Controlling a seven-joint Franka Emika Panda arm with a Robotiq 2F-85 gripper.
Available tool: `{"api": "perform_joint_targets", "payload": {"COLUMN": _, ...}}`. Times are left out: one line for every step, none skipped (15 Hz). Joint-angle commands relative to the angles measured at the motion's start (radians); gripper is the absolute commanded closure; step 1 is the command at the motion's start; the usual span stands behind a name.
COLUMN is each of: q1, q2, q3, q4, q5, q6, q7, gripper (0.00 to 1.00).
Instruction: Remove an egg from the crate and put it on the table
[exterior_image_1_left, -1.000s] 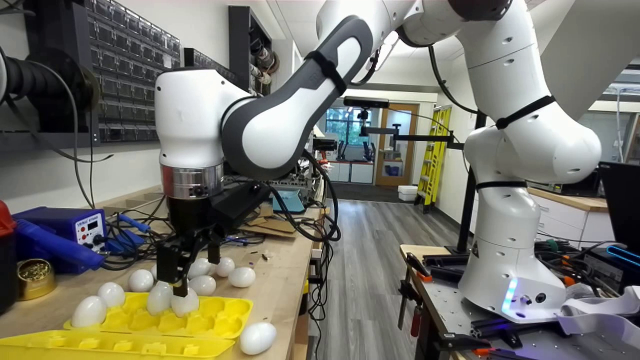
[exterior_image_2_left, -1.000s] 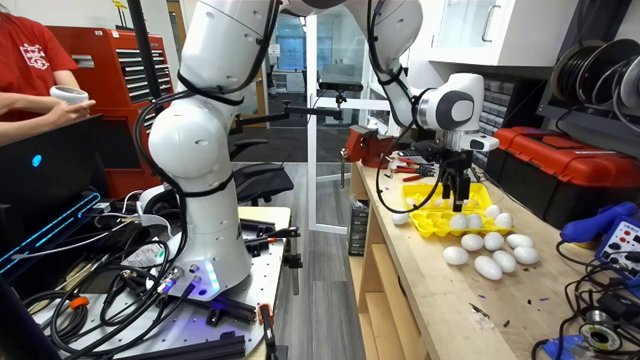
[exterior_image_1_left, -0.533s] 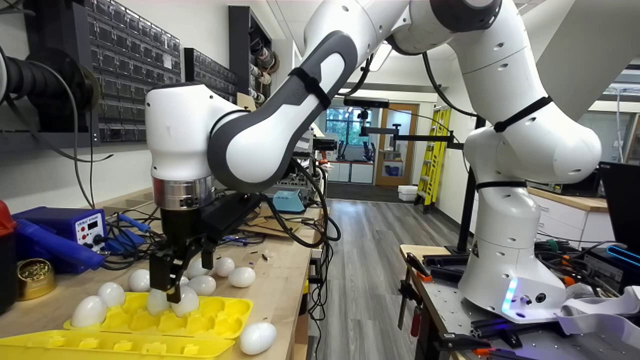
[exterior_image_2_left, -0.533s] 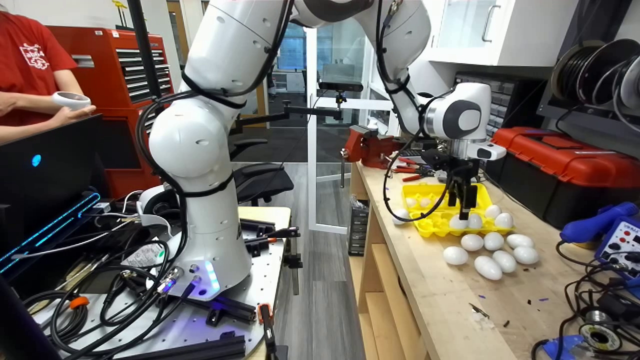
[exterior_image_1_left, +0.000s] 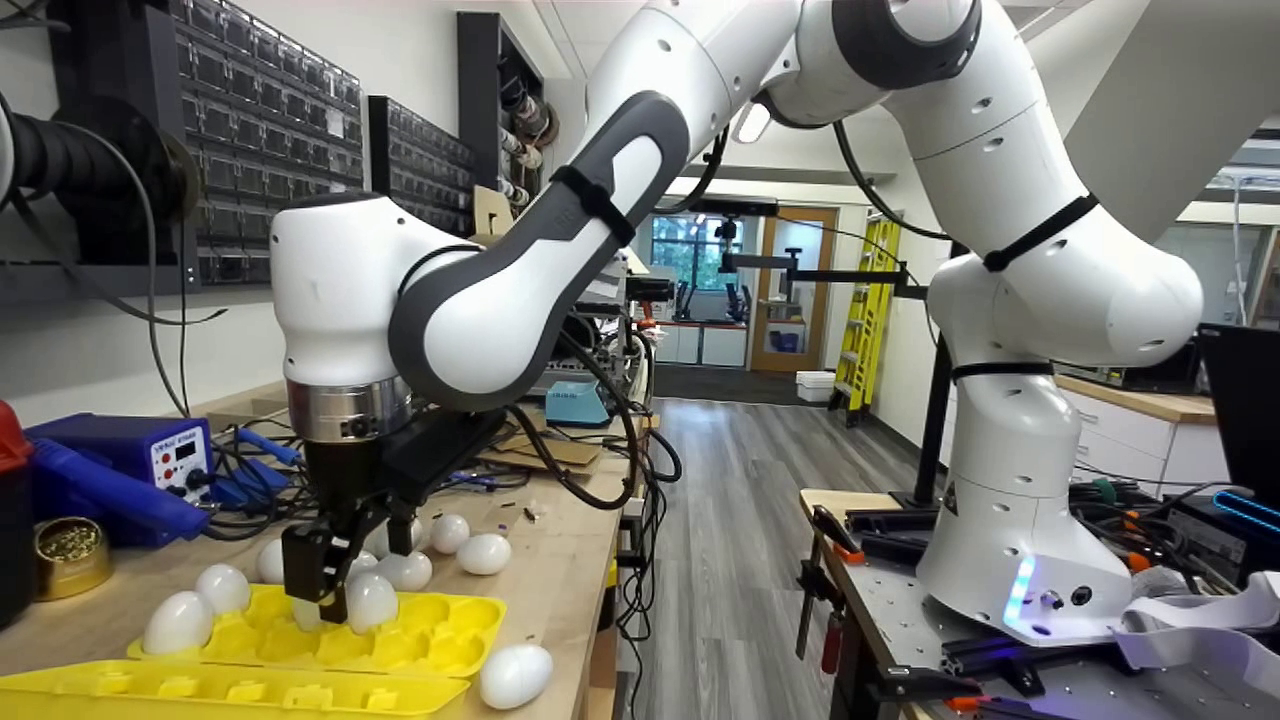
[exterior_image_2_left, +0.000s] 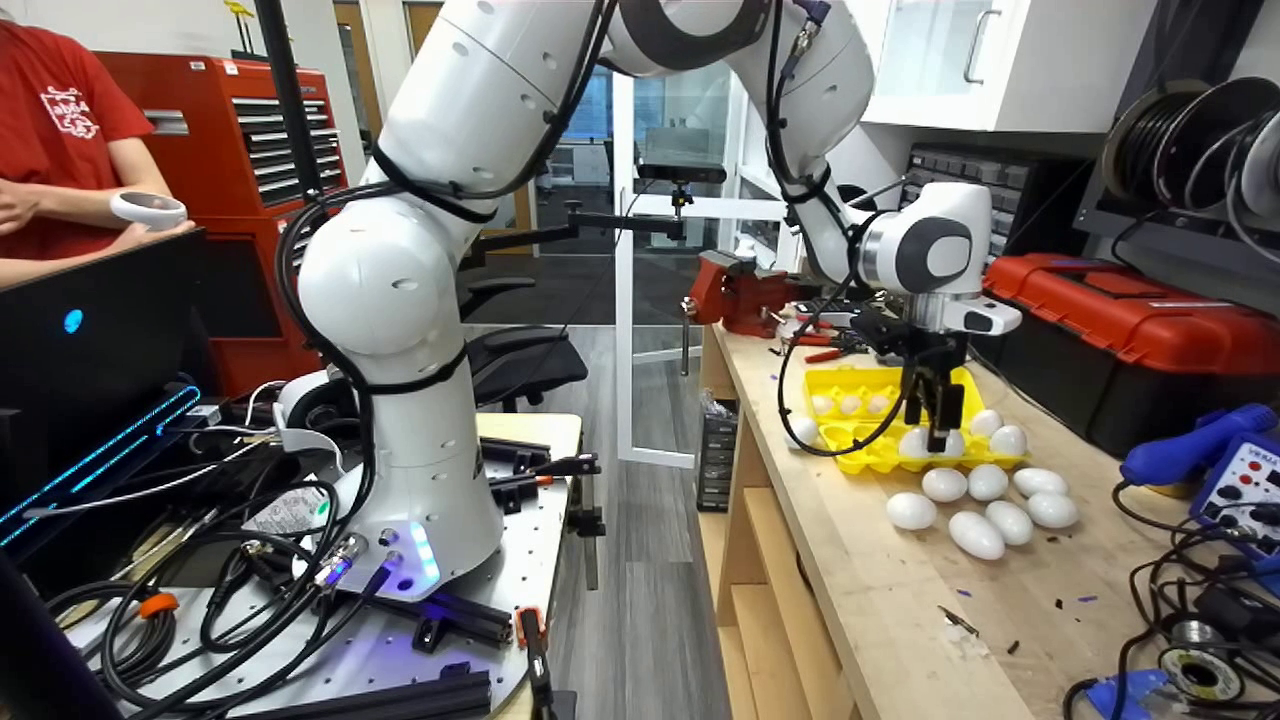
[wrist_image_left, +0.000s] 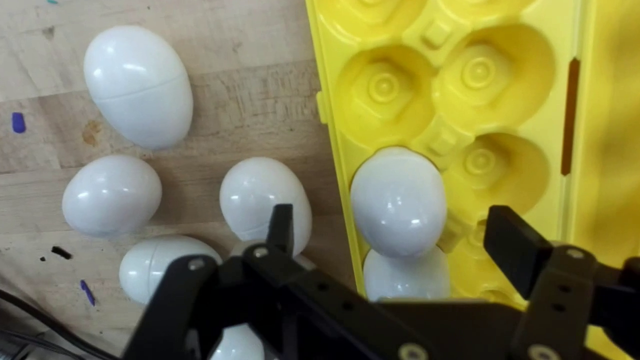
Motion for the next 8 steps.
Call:
{"api": "perform_joint_targets", "payload": {"q1": 0.016, "q2": 0.025, "q3": -0.017, "q4": 0.028, "q5": 0.030, "q6": 0.014, "q7": -0.036, "gripper": 0.33}}
{"api": "perform_joint_targets", "payload": {"q1": 0.016, "q2": 0.028, "q3": -0.017, "q4": 0.029, "q5": 0.033, "q6": 0.015, "q7": -0.041, "gripper": 0.40}}
{"api": "perform_joint_targets", "payload": {"q1": 0.014, "q2": 0.028, "q3": -0.017, "q4": 0.028, "q5": 0.039, "q6": 0.017, "q7": -0.045, "gripper": 0.47}}
{"api": "perform_joint_targets", "payload": {"q1": 0.012, "q2": 0.027, "q3": -0.016, "q4": 0.026, "q5": 0.044, "q6": 0.017, "q7": -0.048, "gripper": 0.53}}
{"api": "perform_joint_targets", "payload": {"q1": 0.010, "q2": 0.026, "q3": -0.015, "q4": 0.023, "q5": 0.049, "q6": 0.019, "q7": -0.052, "gripper": 0.61}}
{"api": "perform_joint_targets", "payload": {"q1": 0.010, "q2": 0.022, "q3": -0.016, "q4": 0.018, "q5": 0.052, "q6": 0.022, "q7": -0.054, "gripper": 0.66}}
{"api": "perform_joint_targets", "payload": {"q1": 0.010, "q2": 0.017, "q3": -0.017, "q4": 0.013, "q5": 0.056, "q6": 0.026, "q7": -0.057, "gripper": 0.74}}
{"api": "perform_joint_targets", "payload": {"q1": 0.010, "q2": 0.011, "q3": -0.017, "q4": 0.008, "q5": 0.060, "q6": 0.029, "q7": -0.059, "gripper": 0.77}}
